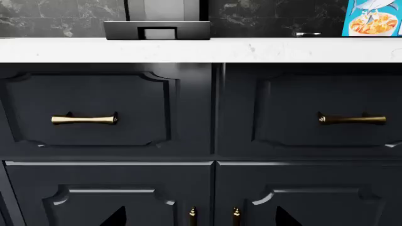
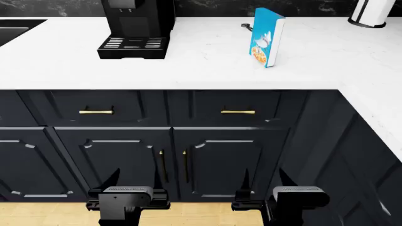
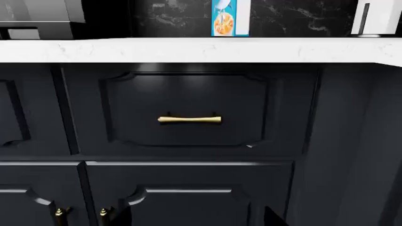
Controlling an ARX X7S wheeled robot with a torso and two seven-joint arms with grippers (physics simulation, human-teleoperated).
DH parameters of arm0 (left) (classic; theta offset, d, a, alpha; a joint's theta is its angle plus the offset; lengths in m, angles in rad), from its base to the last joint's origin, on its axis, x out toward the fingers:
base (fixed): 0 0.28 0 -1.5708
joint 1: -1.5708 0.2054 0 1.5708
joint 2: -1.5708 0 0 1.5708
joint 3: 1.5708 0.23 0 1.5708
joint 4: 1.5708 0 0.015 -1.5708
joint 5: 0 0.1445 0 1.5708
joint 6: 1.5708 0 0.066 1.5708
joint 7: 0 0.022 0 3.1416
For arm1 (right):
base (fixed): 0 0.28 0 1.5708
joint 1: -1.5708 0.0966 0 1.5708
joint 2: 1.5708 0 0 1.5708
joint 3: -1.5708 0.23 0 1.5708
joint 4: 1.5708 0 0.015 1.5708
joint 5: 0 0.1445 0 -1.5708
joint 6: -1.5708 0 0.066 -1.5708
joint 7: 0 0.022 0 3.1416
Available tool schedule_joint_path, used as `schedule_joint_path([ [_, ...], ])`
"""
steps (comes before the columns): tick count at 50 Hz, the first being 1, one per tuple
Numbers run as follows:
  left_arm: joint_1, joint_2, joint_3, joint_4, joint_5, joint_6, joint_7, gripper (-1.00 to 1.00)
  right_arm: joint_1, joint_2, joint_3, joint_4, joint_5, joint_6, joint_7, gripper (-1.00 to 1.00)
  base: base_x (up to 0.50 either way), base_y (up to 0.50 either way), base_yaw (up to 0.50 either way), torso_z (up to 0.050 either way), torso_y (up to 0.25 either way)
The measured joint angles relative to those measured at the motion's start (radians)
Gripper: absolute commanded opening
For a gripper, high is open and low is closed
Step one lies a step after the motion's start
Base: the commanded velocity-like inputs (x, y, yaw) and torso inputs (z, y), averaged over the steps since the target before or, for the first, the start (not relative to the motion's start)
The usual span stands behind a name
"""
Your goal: Pick the cereal and boxed food from the counter and place them in the cabinets closest to them.
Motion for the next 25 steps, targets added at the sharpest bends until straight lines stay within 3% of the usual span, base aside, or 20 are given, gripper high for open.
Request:
schedule_joint_path([
  [8,0.012,-0.019,0.016,0.088,-0.015,-0.096,-0.019,1.0,0.002,0.017,-0.028,-0.087,0.012,0.076,0.01,1.0,0.0,0.0,0.0,0.003,0.0],
  [25,-0.03,-0.107,0.041,0.622,-0.041,-0.58,-0.014,1.0,0.134,0.07,-0.097,-0.552,0.006,0.538,0.044,1.0,0.0,0.0,0.0,0.05,0.0],
])
